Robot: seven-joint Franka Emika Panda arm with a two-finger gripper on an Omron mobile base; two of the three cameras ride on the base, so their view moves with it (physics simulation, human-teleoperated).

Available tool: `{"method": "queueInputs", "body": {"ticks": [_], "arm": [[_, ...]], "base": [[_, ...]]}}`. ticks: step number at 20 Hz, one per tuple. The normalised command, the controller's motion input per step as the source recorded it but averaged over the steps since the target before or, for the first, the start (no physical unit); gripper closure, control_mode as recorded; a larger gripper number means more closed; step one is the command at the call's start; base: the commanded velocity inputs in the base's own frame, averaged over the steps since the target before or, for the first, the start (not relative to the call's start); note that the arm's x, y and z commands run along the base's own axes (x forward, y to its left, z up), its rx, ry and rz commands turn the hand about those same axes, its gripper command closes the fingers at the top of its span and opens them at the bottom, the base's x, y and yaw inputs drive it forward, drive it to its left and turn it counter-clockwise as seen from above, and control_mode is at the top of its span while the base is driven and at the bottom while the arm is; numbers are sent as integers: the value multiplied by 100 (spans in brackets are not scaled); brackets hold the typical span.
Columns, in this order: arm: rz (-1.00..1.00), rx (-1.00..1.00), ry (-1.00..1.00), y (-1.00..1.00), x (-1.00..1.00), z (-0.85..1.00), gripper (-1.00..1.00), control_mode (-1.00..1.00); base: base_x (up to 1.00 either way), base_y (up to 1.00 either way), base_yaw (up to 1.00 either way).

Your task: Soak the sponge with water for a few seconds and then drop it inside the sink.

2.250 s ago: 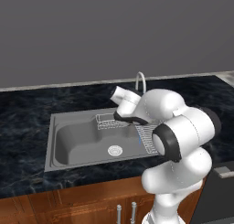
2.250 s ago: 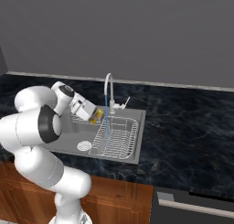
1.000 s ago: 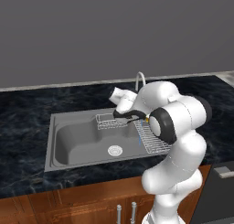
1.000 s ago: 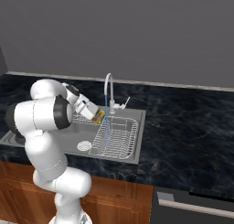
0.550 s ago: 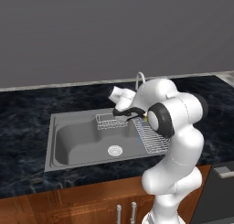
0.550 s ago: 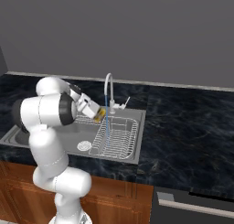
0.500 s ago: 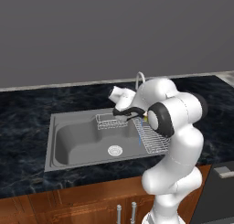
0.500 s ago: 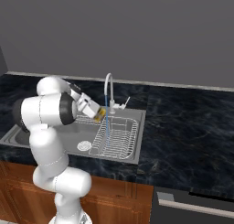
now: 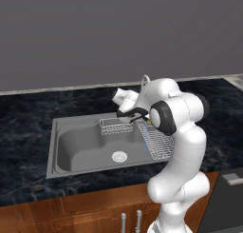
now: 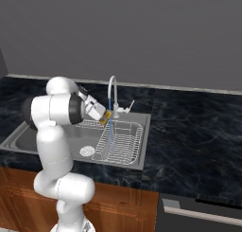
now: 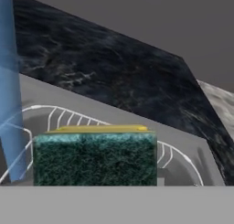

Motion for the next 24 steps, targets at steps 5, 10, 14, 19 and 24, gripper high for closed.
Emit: {"method": "queueInputs", "body": {"ticks": [5,10,14,19,24], "arm": [[-4,0,0,0,24,-21,100,-100],[-4,0,0,0,25,-23,100,-100],[-1,0,0,0,19,-17,100,-100],[0,0,0,0,15,-3,100,-100],[0,0,0,0,12,0,100,-100]], "base": [[0,0,0],[0,0,0],[0,0,0],[0,0,0],[0,0,0]]}}
